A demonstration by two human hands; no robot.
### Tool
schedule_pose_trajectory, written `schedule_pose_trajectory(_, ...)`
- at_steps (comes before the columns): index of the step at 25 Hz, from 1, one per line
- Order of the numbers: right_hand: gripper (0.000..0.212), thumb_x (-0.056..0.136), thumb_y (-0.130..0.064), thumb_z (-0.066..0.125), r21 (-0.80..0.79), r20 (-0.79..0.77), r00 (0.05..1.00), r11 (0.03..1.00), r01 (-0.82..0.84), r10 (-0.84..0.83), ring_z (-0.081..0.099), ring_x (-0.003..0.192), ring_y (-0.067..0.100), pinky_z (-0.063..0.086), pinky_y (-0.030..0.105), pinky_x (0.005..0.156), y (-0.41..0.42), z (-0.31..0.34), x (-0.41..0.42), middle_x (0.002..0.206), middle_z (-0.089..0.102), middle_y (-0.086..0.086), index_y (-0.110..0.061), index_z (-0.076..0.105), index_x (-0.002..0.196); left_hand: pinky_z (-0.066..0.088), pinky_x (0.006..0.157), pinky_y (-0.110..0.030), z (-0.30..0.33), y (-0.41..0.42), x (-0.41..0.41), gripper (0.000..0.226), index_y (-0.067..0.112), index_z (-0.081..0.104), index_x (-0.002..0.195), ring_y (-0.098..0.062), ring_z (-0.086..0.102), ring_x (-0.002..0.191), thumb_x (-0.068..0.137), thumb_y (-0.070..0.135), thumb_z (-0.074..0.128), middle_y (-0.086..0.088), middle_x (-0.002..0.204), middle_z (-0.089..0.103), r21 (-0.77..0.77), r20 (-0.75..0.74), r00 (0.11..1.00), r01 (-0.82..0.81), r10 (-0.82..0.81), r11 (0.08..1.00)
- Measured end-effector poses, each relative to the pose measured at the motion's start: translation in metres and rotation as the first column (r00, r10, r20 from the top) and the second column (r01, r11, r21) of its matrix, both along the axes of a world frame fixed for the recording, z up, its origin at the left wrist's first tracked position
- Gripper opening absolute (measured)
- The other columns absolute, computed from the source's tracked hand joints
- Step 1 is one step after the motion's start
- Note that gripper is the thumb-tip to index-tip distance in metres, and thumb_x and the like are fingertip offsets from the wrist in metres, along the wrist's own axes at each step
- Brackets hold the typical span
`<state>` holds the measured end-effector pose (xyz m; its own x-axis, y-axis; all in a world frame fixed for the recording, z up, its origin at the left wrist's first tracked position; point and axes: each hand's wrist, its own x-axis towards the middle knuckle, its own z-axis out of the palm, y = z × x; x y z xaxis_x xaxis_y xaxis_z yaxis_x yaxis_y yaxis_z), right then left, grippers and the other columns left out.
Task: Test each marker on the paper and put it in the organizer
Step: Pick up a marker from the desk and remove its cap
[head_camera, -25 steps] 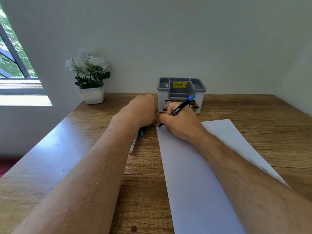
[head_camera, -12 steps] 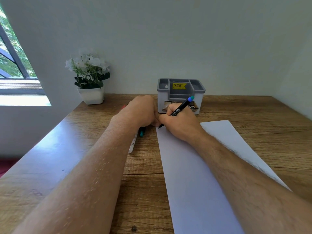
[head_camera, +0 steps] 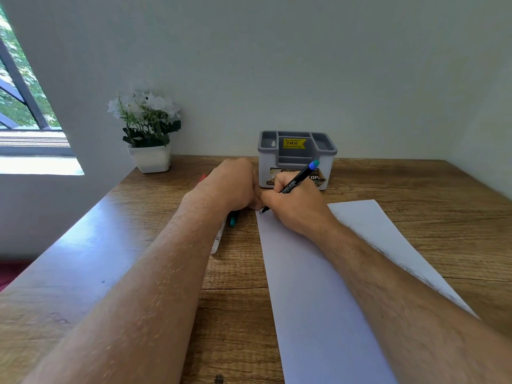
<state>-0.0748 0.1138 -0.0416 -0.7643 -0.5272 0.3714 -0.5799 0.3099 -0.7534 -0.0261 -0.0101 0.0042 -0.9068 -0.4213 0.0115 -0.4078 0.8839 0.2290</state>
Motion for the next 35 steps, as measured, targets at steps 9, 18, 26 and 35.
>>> schedule_pose_trajectory(9,0.031,0.071,-0.02,0.068,0.008,-0.002,0.999,0.999,-0.038,0.038,0.044,0.048,0.0,0.035,0.021,0.046,0.0,0.0,0.001,0.05,0.046,-0.008,-0.021,0.044,0.052,0.052,0.084,-0.032,0.005,0.003,0.002,0.028,0.017,0.072,0.107,-0.017,0.058,0.091,0.081,0.024,0.077,0.002,0.093,0.062,-0.013,0.016,1.0,-0.004,0.004,1.0)
schedule_pose_trajectory(18,0.026,0.071,-0.02,0.066,-0.054,0.03,0.999,0.998,0.024,-0.023,0.043,0.047,0.002,0.037,0.025,0.048,0.002,-0.002,-0.002,0.05,0.046,-0.005,-0.018,0.046,0.055,0.051,0.095,-0.036,0.01,0.01,0.01,0.024,0.017,0.072,0.106,-0.019,0.061,0.103,0.083,0.025,0.075,-0.001,0.104,0.068,-0.003,0.054,0.999,-0.001,0.001,1.0)
schedule_pose_trajectory(26,0.027,0.086,-0.005,0.057,-0.525,0.365,0.92,0.847,0.079,0.141,0.041,0.039,0.009,0.03,0.019,0.038,0.024,0.017,-0.004,0.054,0.053,0.007,-0.017,0.048,0.064,0.051,0.072,-0.014,0.002,0.011,0.02,0.029,0.029,0.074,0.096,-0.005,0.064,0.083,0.096,0.017,0.047,0.008,0.098,0.067,0.53,-0.559,0.817,0.224,0.138,0.818)
schedule_pose_trajectory(35,0.006,0.084,-0.011,0.059,-0.767,0.429,0.813,0.634,0.097,0.394,0.052,0.044,0.013,0.036,0.02,0.038,0.034,0.025,-0.002,0.069,0.067,0.009,-0.013,0.065,0.083,0.057,0.072,-0.026,0.004,0.019,0.013,0.03,0.012,0.059,0.113,-0.018,0.071,0.081,0.101,-0.003,0.036,-0.016,0.108,0.07,0.793,-0.467,0.654,0.607,0.595,-0.046)
